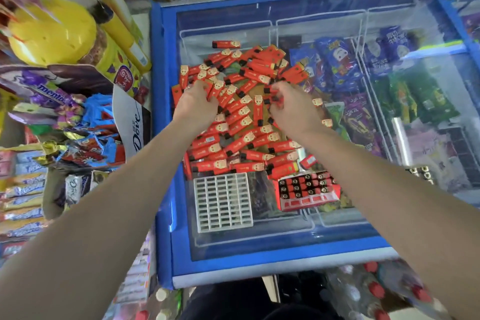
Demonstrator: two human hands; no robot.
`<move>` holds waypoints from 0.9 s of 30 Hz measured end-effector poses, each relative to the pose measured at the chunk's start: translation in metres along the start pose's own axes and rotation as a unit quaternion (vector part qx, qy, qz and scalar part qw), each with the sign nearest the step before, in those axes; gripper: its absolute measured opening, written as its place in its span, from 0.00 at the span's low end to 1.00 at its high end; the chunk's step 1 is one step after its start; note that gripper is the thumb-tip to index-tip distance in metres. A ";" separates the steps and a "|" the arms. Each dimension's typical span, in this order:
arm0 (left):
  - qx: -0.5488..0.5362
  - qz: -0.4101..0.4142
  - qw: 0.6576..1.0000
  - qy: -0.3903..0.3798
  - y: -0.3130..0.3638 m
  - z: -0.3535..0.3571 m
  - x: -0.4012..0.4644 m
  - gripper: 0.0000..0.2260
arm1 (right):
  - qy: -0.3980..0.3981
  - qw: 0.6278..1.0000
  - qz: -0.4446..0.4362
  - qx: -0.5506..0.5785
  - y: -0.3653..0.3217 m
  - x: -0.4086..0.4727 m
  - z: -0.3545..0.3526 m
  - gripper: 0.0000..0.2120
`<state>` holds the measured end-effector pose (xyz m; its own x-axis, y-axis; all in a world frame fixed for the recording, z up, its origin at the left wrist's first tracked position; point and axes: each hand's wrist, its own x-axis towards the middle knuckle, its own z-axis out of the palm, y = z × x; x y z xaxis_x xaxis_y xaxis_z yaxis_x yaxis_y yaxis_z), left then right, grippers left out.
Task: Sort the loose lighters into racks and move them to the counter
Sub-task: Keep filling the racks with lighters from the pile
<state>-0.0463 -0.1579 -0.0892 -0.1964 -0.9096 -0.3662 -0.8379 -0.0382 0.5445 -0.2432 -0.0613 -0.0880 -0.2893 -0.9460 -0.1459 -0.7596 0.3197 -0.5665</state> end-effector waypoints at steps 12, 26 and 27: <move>0.187 0.038 0.982 -0.004 -0.008 0.002 0.049 0.20 | -0.057 0.974 -0.027 -0.217 -0.011 0.112 0.012 0.25; 0.148 0.068 0.986 0.026 -0.005 0.006 0.061 0.14 | -0.181 0.961 0.076 -0.194 -0.007 0.164 0.005 0.27; 0.129 0.069 0.989 0.026 -0.003 0.007 0.061 0.14 | -0.172 0.963 0.073 -0.194 -0.005 0.162 0.007 0.27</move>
<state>-0.0589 -0.2108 -0.1183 -0.2962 -0.9195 -0.2585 -0.9084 0.1876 0.3737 -0.2819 -0.2163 -0.1146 -0.2498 -0.8297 -0.4993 -0.9051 0.3832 -0.1841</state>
